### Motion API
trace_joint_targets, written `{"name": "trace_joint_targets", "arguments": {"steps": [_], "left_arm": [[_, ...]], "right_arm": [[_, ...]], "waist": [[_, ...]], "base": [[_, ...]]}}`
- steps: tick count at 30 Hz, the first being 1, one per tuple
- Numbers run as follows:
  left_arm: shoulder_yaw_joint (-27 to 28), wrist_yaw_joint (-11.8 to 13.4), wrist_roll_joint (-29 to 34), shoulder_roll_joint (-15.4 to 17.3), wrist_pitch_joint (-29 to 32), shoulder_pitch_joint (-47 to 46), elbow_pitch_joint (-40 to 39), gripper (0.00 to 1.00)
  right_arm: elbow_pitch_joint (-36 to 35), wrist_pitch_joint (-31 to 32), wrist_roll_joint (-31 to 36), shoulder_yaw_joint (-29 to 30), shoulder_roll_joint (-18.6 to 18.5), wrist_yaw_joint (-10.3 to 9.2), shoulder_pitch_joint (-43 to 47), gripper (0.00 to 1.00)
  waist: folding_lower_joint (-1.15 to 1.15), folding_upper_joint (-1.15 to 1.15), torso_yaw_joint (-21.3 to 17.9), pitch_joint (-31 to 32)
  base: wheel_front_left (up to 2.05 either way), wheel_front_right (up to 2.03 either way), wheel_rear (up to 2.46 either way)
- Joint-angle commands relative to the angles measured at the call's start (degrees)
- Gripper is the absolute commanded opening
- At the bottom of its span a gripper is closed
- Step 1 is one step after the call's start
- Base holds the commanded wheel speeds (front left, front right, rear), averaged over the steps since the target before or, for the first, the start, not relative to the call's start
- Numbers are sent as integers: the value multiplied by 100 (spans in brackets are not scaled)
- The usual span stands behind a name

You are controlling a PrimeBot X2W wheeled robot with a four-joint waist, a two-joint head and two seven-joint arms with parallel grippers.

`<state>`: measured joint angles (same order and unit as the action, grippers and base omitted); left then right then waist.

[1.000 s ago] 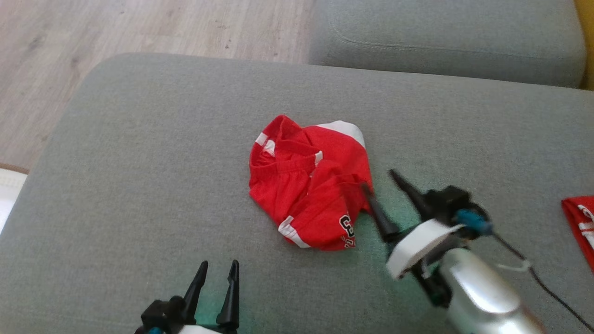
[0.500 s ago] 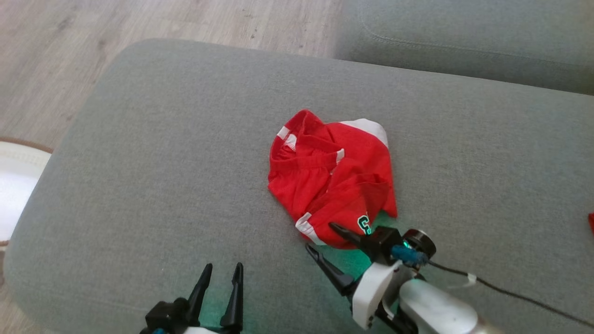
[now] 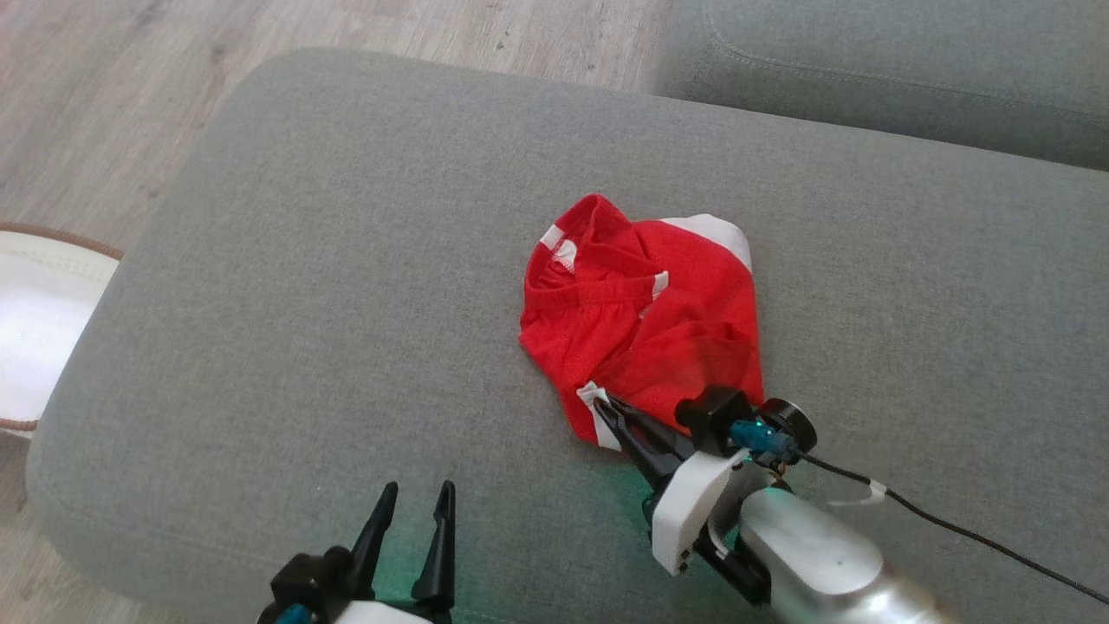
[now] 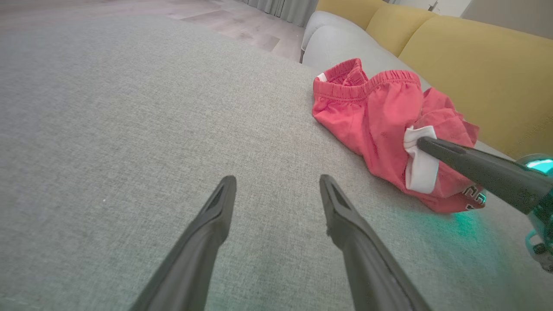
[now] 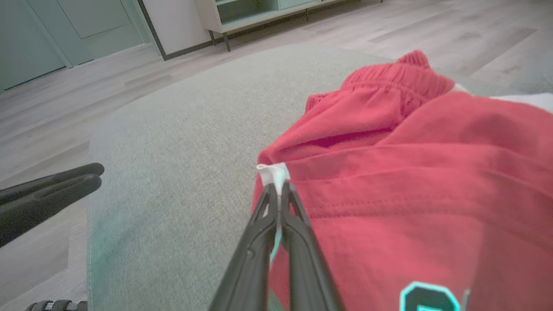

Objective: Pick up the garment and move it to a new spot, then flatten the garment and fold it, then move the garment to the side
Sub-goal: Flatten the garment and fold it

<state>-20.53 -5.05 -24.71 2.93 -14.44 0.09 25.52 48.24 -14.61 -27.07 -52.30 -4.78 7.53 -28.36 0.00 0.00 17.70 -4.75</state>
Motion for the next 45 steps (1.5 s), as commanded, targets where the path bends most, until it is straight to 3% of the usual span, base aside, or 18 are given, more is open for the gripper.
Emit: {"name": "trace_joint_targets", "arguments": {"steps": [1, 9, 18, 22, 26, 27, 28, 29, 33, 39, 45], "left_arm": [[149, 16, -1, -5, -56, -167, -158, 100], [187, 1, 31, -5, -56, -153, -159, 100], [387, -27, 100, -5, -56, -20, -119, 100], [451, -42, 100, -5, -56, 78, -136, 100], [444, -37, 76, -5, -56, 97, -179, 100], [440, -33, 69, -5, -56, 90, -187, 100], [436, -30, 68, -5, -56, 79, -196, 100], [434, -29, 73, -5, -56, 69, -200, 100], [426, -6, 117, -5, -56, -8, -210, 100], [378, 32, 201, -5, -56, -438, -128, 100], [96, -18, 246, -5, -56, -1698, 92, 100]], "right_arm": [[-229, -38, 52, 103, 105, -4, -111, 0], [-1679, -39, 60, 1084, -13, -4, -57, 0], [-3132, -39, 229, 3125, -114, -4, -606, 0], [-3309, -39, 241, 3810, -297, -4, -260, 0], [-2966, -39, 341, 4482, -363, -4, 611, 0], [-2770, -39, 394, 4650, -354, -4, 861, 2], [-2532, -39, 461, 4817, -332, -4, 1102, 31], [-2271, -39, 521, 4957, -286, -4, 1317, 100], [-1749, -39, 775, 5371, -88, -4, 1782, 100], [-2005, -39, 1121, 5420, 114, -4, 1856, 100], [-2205, -39, 1228, 5265, 168, -4, 1653, 100]], "waist": [[0, 0, -14, 17], [0, 0, -161, 159], [0, 0, -437, 413], [0, 0, -608, 508], [0, 0, -760, 515], [0, 0, -795, 506], [0, 0, -828, 492], [0, 0, -864, 476], [0, 0, -1005, 369], [0, 0, -1258, 139], [0, 0, -1431, -246]], "base": [[0, 0, 0], [0, 0, 0], [0, 0, 0], [0, 0, 0], [0, 0, 0], [0, 0, 0], [0, 0, 0], [0, 0, 0], [0, 0, 0], [0, 0, 0], [0, 0, 0]]}}
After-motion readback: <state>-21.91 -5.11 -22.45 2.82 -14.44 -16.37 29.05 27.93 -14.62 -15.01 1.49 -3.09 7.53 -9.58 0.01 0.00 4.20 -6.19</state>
